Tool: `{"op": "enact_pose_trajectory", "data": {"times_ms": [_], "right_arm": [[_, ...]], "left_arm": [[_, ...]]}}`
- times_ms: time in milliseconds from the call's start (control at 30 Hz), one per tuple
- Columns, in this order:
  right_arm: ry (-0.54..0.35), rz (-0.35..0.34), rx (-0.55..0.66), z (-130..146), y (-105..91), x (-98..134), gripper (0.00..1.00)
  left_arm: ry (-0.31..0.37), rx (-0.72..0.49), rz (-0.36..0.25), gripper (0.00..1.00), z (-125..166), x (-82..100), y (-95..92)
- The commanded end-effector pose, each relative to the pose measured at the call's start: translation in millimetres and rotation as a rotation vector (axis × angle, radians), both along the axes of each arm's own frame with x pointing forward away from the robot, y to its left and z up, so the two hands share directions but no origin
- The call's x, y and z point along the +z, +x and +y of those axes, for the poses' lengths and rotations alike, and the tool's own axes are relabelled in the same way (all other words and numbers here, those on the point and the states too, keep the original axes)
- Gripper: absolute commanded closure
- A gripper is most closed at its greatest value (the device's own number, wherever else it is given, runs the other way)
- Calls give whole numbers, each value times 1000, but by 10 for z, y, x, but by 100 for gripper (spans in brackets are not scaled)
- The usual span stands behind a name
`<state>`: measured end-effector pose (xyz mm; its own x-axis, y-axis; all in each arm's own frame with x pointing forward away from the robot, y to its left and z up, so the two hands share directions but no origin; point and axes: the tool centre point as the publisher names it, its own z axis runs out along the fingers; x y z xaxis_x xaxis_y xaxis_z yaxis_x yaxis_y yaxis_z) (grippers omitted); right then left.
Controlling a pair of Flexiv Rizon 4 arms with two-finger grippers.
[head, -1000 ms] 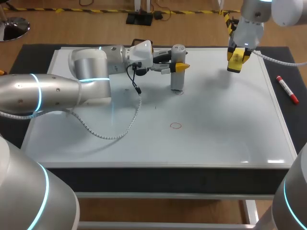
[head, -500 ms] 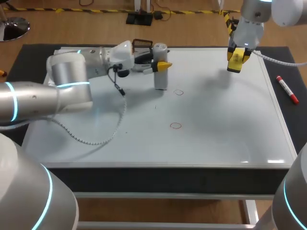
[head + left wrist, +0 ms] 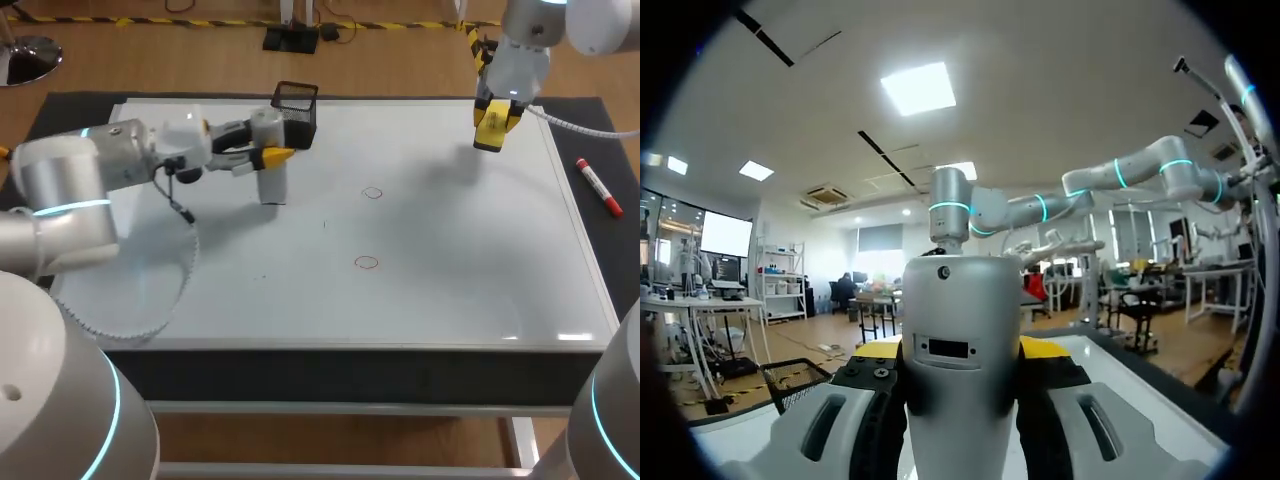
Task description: Pick up the inspection probe, press it on each red-marked spot on the whiteboard one by one, put down the probe, pick up the eraser, and wipe off all the red marks.
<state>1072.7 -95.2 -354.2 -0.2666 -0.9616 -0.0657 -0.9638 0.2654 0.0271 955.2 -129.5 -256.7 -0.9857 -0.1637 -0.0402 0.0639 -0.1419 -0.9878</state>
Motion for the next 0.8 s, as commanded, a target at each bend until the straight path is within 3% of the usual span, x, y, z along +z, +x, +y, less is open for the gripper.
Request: {"op": "enact_pose_trajectory", "data": {"times_ms": [33, 467, 800], "right_arm": [[-2, 3, 3, -9, 12, 10, 100], [-2, 3, 3, -9, 12, 10, 100], [-16, -7, 31, 71, -44, 30, 100]], "left_arm": [[-4, 128, 14, 100, 427, 60, -292], [-1, 188, 28, 100, 771, 79, -433], [-1, 192, 29, 100, 790, 82, -436]]}}
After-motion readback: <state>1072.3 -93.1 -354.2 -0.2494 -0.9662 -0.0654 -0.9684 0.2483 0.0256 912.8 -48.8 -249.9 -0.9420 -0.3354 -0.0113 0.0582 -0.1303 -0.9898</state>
